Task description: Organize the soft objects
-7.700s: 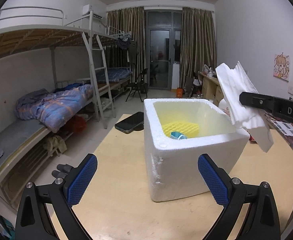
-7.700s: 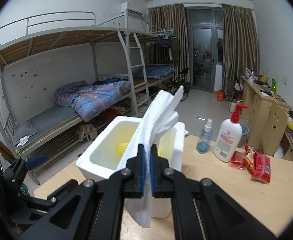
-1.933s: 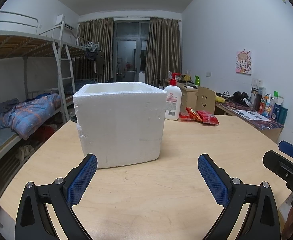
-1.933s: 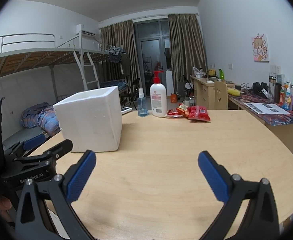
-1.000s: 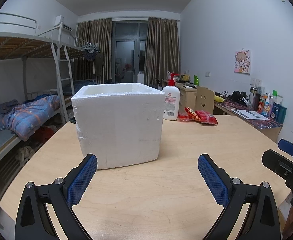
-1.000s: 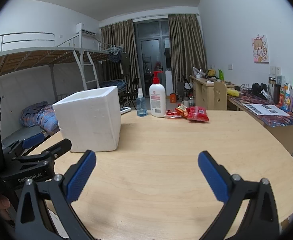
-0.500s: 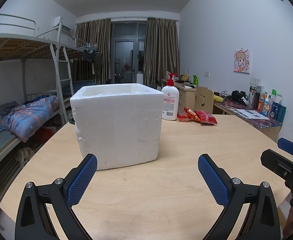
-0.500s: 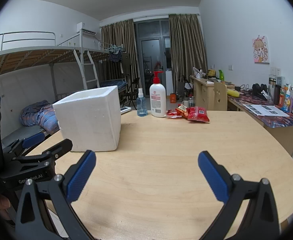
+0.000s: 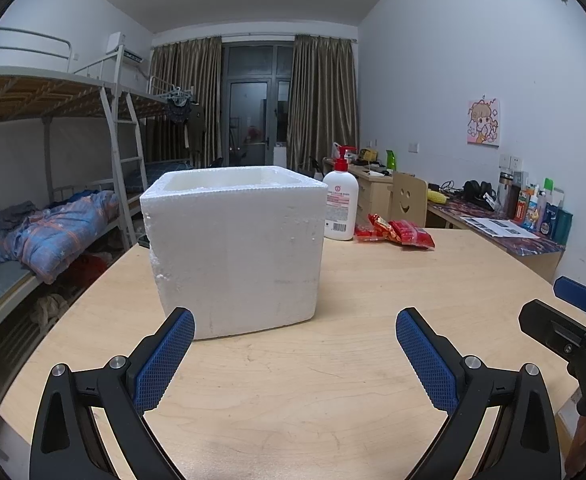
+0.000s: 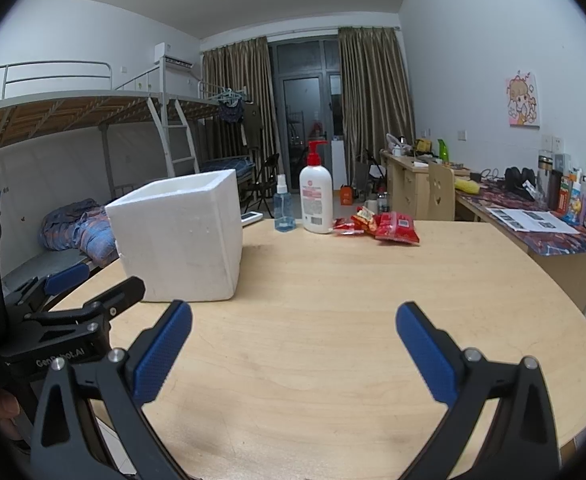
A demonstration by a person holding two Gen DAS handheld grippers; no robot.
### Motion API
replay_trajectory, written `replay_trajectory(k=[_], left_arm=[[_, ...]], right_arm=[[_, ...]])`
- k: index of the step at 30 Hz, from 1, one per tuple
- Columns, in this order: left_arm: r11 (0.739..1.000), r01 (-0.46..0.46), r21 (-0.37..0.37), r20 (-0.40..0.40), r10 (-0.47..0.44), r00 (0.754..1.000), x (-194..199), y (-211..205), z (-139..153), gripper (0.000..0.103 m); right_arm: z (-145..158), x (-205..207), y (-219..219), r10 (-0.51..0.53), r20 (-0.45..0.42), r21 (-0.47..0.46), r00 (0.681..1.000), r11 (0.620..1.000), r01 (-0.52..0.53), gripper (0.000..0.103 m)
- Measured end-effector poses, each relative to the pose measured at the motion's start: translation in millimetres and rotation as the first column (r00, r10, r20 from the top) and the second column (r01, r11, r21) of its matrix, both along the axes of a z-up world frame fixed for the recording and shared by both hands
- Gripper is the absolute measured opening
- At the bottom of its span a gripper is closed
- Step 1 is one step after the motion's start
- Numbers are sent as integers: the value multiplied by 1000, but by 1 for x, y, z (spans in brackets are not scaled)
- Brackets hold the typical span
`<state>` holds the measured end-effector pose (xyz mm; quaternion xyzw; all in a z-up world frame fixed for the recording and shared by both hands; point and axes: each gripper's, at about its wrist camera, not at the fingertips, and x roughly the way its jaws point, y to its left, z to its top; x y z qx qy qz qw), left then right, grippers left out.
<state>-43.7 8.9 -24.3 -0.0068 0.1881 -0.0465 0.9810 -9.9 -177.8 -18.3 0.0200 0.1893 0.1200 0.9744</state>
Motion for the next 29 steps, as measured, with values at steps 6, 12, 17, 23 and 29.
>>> replay_trajectory(k=[6, 12, 17, 23, 29], left_arm=[[1000, 1, 0, -1, -1, 1000, 0, 0, 0, 101], [1000, 2, 0, -1, -2, 1000, 0, 0, 0, 101], [1000, 3, 1, -7, -3, 1000, 2, 0, -2, 101], [1000, 6, -2, -12, -6, 1000, 3, -1, -3, 101], [1000, 4, -4, -2, -4, 1000, 2, -1, -2, 101]], right_arm=[[0, -1, 1, 2, -1, -1, 1000, 1000, -2, 103], [0, 2, 2, 0, -8, -3, 1000, 1000, 0, 103], [-2, 4, 2, -1, -16, -2, 1000, 1000, 1, 103], [-4, 4, 2, -4, -20, 1, 1000, 1000, 4, 103], [-5, 3, 2, -3, -23, 4, 1000, 1000, 3, 103]])
